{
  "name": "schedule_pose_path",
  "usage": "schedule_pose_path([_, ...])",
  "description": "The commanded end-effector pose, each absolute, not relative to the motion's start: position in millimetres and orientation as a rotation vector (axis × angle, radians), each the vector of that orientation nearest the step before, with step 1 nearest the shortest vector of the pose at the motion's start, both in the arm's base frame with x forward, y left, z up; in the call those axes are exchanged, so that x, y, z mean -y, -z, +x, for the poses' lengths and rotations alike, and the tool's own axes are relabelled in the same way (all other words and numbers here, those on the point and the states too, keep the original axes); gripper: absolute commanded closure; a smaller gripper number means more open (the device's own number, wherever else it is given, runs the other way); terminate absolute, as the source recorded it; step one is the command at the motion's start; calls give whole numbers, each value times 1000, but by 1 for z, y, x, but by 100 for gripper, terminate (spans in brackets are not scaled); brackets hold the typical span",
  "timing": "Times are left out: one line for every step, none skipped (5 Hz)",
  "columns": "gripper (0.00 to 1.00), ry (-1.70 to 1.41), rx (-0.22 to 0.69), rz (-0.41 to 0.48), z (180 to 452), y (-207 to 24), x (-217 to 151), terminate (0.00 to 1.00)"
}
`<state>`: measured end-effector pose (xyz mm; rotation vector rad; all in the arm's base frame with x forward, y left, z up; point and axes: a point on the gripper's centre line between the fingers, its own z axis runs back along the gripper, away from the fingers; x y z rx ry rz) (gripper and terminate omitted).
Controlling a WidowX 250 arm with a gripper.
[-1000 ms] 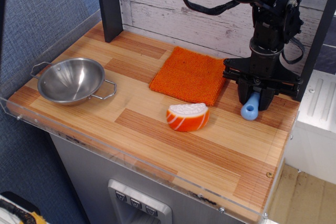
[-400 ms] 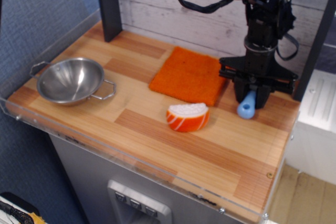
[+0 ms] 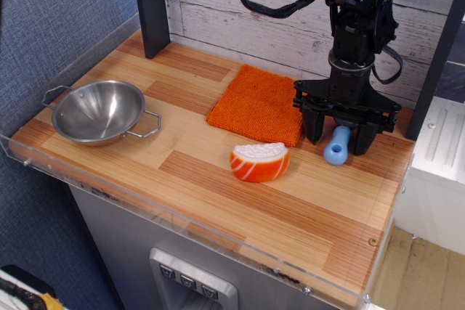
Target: Put the blue spoon to the right of the red cloth.
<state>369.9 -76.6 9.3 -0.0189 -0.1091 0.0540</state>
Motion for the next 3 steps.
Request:
schedule_pose_path([0,-69,195,-53,379,-45,70,0])
schedule_pose_path([0,-69,233,-67,381,-65,69,0])
schedule_pose_path([0,-72,296,-90,381,-99,71,0])
